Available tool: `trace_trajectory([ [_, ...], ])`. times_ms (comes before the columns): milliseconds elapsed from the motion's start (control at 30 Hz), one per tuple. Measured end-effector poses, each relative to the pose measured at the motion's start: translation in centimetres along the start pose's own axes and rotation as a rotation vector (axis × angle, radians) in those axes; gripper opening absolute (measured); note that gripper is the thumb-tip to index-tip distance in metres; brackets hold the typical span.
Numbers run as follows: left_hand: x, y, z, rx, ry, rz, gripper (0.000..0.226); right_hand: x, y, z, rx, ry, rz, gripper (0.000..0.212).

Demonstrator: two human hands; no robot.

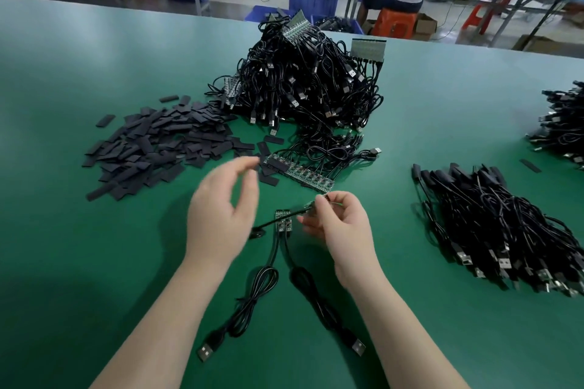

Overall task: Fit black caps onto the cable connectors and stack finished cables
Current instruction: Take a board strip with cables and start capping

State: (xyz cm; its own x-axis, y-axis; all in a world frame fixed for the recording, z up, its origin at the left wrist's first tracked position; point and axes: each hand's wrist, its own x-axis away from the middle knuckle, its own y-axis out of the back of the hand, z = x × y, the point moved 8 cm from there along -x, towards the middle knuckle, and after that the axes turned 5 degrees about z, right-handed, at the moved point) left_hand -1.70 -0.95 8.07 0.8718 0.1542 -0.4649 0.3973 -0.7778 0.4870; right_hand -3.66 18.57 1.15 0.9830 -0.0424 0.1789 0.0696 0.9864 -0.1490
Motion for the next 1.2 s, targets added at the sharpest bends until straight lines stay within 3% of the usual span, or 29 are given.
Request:
trace_trajectory([
  [100, 1.3, -4.5, -0.8, -0.191, -0.068, 0.383, 0.04, -0.1, -0.8, 0.4, 0.239, 0.015, 0.057, 0.013],
  [167, 2.1, -6.3, -0.1, -0.279, -0.025, 0.508, 0.03, -0.4, -1.2, 0.8, 0.375, 0.006, 0.071, 0.013],
  [333, 1.6, -6.0, 0.8, -0.331, 0.035, 0.422, 0.018, -1.9, -3.8, 4.4, 0.887, 0.272, 0.036, 0.008],
  [400, 1.8, -6.2, 0.7, -0.359, -0.014, 0.435, 0.018, -3.3, -6.2, 4.9, 1.087, 0.325, 0.102, 0.022],
  [500, 2.0, -6.4, 0.9, -0.379, -0.048, 0.444, 0.02, -5.5, -9.7, 4.3, 1.347, 0.337, 0.275, 0.029],
  [633, 1.8, -6.5, 1.0, -0.365, -0.059, 0.451, 0.021, -7.7, -11.3, 3.0, 1.534, 0.272, 0.323, 0.013],
  [867, 1.8, -6.7, 1.2, -0.392, -0.061, 0.461, 0.026, -8.3, -10.1, 2.2, 1.365, 0.114, 0.35, 0.032],
  [967, 1.8, -6.6, 1.2, -0.386, -0.049, 0.435, 0.023, -7.5, -8.6, 2.3, 1.275, 0.103, 0.367, 0.021],
  [1033, 1.8, -6.6, 0.9, -0.377, -0.052, 0.429, 0.02, -6.5, -6.8, 2.9, 1.129, 0.124, 0.295, 0.001],
  [1100, 1.8, -6.4, 0.8, -0.353, -0.046, 0.415, 0.018, -5.1, -4.5, 3.4, 0.908, 0.159, 0.177, 0.015],
  [1200, 1.8, -6.1, 0.9, -0.291, -0.016, 0.377, 0.017, -2.6, -1.1, 2.9, 0.549, 0.141, 0.039, 0.016],
])
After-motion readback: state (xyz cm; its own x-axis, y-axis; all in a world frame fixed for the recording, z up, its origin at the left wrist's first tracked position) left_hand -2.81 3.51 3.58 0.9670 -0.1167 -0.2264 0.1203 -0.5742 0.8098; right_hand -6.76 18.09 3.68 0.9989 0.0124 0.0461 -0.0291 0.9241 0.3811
